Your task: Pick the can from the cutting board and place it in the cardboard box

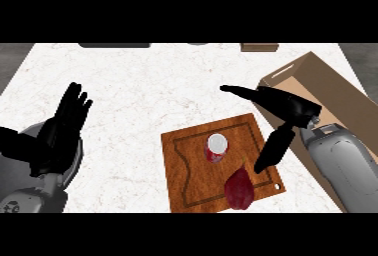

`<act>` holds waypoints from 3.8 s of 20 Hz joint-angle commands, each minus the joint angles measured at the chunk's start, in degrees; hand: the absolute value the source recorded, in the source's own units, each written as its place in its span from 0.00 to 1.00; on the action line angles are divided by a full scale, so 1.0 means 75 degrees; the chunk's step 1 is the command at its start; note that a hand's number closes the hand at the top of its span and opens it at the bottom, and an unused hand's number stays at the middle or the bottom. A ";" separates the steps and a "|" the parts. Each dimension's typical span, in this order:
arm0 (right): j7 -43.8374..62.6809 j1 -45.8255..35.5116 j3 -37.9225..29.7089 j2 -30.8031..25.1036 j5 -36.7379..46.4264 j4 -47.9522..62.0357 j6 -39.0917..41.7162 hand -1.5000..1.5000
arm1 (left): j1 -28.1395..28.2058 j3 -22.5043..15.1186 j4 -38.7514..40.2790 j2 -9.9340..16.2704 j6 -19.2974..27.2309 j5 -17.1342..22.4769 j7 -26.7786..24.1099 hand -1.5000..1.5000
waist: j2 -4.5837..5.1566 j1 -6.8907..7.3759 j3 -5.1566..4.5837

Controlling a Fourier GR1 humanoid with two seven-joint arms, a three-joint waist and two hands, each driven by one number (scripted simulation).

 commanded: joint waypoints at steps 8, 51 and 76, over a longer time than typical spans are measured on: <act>-0.0096 0.0161 -0.0395 0.0796 0.1073 0.0077 0.0123 0.00 | -0.0407 0.0587 0.0604 -0.0316 -0.0688 -0.0176 -0.0054 0.50 | 0.0009 -0.0007 0.0000; -0.2179 0.0818 -0.0451 0.2425 0.4449 0.2003 -0.0377 0.00 | -0.0013 0.1420 0.0000 -0.1194 -0.1512 -0.1008 0.0337 0.50 | 0.0005 0.0007 0.0001; -0.0380 0.3824 0.4421 0.2776 0.8276 -0.1201 -0.2838 1.00 | 0.0274 0.1473 -0.0022 -0.1445 -0.1375 -0.1419 0.0114 0.50 | -0.0114 -0.0247 -0.0009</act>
